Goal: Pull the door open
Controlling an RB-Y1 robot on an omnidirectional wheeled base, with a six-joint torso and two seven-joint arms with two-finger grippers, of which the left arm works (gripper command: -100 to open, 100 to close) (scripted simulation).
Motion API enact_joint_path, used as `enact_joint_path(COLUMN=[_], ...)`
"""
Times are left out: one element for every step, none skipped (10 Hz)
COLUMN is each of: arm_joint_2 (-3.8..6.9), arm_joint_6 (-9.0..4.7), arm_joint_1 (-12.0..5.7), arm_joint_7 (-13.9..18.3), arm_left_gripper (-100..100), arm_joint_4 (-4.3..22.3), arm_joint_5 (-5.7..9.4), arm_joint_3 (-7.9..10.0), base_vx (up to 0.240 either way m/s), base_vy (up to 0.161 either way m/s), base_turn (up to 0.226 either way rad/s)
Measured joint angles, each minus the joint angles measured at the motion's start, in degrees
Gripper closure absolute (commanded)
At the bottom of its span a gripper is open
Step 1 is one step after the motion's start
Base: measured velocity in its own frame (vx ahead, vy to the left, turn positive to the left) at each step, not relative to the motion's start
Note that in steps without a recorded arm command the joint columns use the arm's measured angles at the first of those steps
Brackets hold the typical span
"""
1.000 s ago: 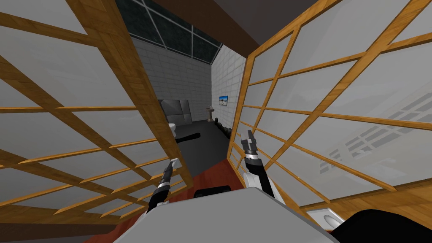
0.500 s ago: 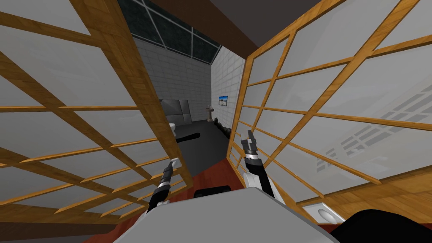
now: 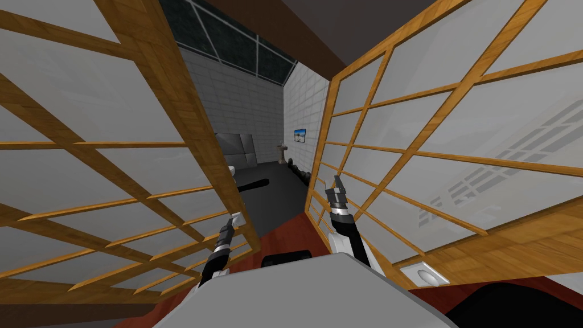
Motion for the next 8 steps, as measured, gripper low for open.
enact_joint_path(arm_joint_2=[0.05,0.08,0.16,0.39,0.51,0.76,0.75,0.56], arm_joint_6=[0.06,0.65,0.63,0.05,0.37,-0.41,-0.47,0.04], arm_joint_1=[-0.16,0.41,-0.16,-0.98,-0.53,-1.82,-1.55,-0.82], arm_joint_7=[1.3,2.4,2.8,4.0,5.6,7.0,8.6,9.6], arm_left_gripper=[100,100,100,100,100,100,100,100], arm_joint_4=[0.2,-0.8,-0.1,1.4,0.7,2.9,2.6,1.4], arm_joint_5=[0.56,0.85,0.95,1.48,2.23,2.63,3.18,3.45], arm_joint_3=[-0.28,-0.48,-0.53,-0.72,-1.14,-1.30,-1.66,-1.88], base_vx=[-0.028,-0.013,-0.024,-0.046,-0.040,-0.044,-0.028,-0.043], base_vy=[0.000,0.002,-0.002,0.009,0.019,0.016,0.008,0.003], base_turn=[-0.040,0.019,-0.001,-0.065,-0.036,-0.045,-0.039,-0.045])
